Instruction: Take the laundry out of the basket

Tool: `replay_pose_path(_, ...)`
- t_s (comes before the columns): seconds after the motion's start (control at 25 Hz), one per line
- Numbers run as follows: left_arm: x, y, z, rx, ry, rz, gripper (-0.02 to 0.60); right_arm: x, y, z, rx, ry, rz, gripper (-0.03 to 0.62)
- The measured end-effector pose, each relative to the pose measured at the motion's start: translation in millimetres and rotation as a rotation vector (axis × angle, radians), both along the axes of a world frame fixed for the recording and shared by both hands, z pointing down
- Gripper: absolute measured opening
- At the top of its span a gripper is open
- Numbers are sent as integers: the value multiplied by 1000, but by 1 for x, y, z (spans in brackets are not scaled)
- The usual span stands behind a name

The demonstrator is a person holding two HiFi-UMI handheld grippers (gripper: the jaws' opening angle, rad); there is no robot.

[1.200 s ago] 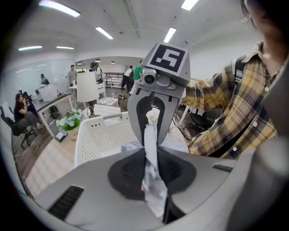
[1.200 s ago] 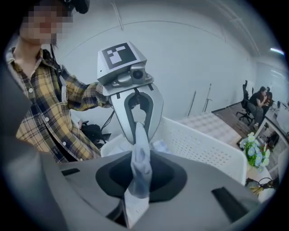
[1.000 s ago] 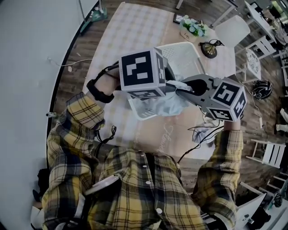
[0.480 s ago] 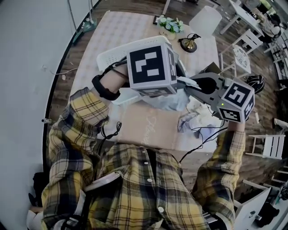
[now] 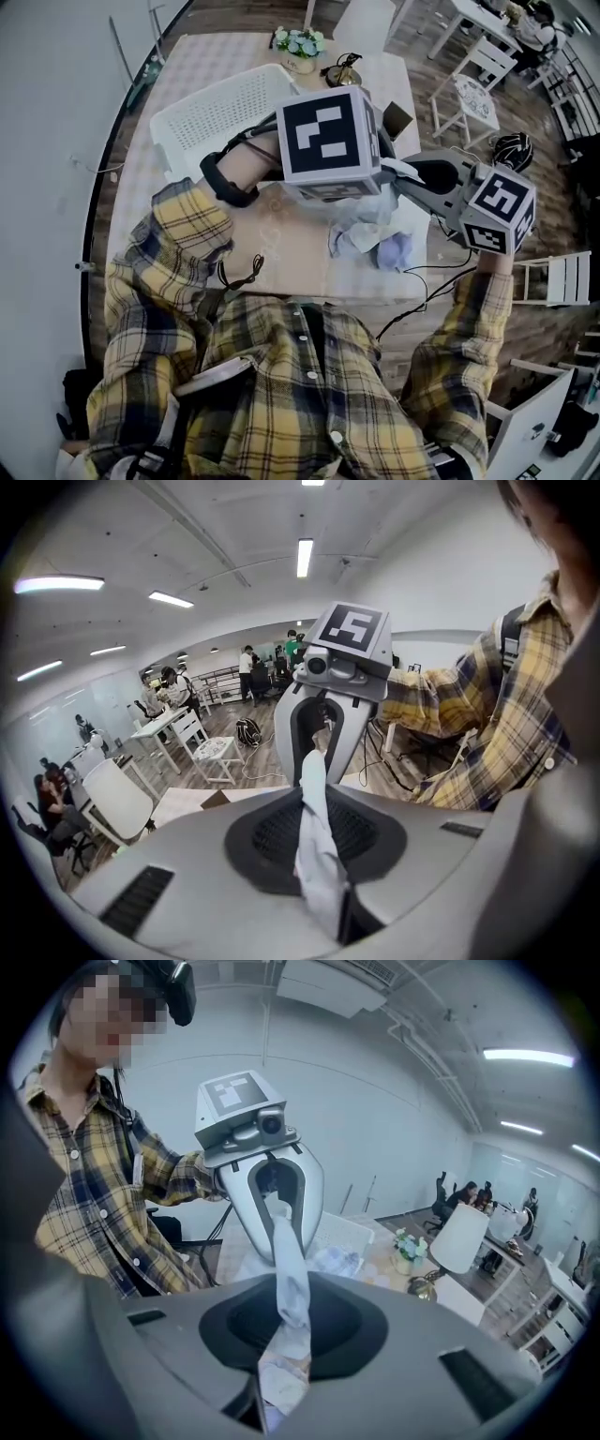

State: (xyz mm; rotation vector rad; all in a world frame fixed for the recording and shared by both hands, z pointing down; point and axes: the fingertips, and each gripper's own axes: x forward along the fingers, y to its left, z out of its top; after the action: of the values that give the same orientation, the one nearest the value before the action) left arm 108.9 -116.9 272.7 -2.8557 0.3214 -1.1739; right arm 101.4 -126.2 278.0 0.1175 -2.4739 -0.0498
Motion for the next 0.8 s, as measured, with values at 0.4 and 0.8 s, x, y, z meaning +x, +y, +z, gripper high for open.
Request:
replay_pose_path(0.4,93,13,8,-44,6,63,60,95,12,7,-22,-4,89,89)
replay_pose_path(0.8,151,16,31,-82,71,145,60,149,15,37,-82,12,172,89)
